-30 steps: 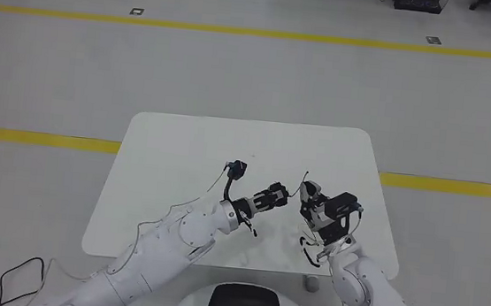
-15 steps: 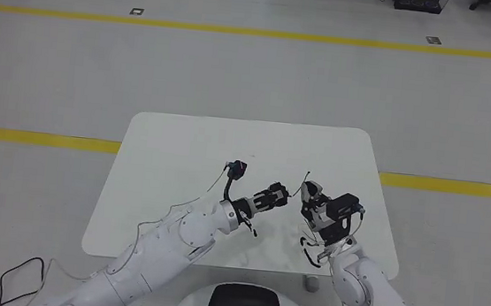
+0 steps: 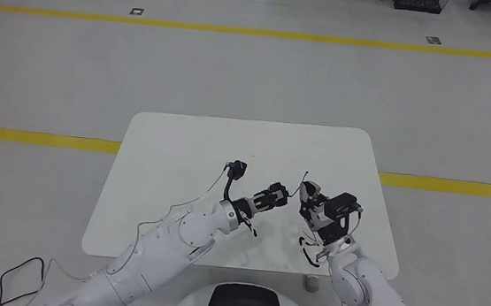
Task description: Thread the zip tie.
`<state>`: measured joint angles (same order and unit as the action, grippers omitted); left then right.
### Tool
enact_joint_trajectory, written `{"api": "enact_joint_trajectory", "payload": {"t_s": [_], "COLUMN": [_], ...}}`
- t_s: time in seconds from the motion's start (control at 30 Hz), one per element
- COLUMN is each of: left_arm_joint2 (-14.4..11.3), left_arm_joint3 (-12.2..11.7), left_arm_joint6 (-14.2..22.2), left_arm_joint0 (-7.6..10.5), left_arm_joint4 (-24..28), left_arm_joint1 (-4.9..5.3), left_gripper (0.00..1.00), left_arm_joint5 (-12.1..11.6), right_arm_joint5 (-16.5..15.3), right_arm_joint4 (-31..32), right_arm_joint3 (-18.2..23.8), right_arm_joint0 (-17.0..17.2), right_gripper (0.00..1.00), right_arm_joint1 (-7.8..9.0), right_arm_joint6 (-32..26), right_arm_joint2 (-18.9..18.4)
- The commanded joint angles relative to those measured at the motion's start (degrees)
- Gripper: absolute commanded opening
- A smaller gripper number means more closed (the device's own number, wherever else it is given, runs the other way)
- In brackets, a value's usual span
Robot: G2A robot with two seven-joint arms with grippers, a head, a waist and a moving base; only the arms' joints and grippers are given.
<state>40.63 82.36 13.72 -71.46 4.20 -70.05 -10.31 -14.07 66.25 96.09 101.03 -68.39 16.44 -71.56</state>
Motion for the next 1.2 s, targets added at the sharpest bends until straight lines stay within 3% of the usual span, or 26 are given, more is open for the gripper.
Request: {"api": "enact_joint_trajectory", "payload": {"t_s": [0.0, 1.17], "left_arm_joint2": [0.00, 0.00], "left_arm_joint3": [0.00, 0.00], "left_arm_joint6": [0.00, 0.00], "left_arm_joint0": [0.00, 0.00], "left_arm_joint4": [0.00, 0.00], "left_arm_joint1": [0.00, 0.00], "left_gripper": [0.00, 0.00], "left_arm_joint5": [0.00, 0.00], "right_arm_joint5": [0.07, 0.32], "right_arm_joint4": [0.01, 0.81], "right_arm_joint3": [-0.03, 2.06], "right_arm_joint0": [-0.04, 1.48], "right_gripper": [0.00, 0.00], "right_arm_joint1": [-0.02, -0.08], "right_arm_joint6": [-0.03, 0.57], "right_arm_joint2": [0.02, -0.53]}}
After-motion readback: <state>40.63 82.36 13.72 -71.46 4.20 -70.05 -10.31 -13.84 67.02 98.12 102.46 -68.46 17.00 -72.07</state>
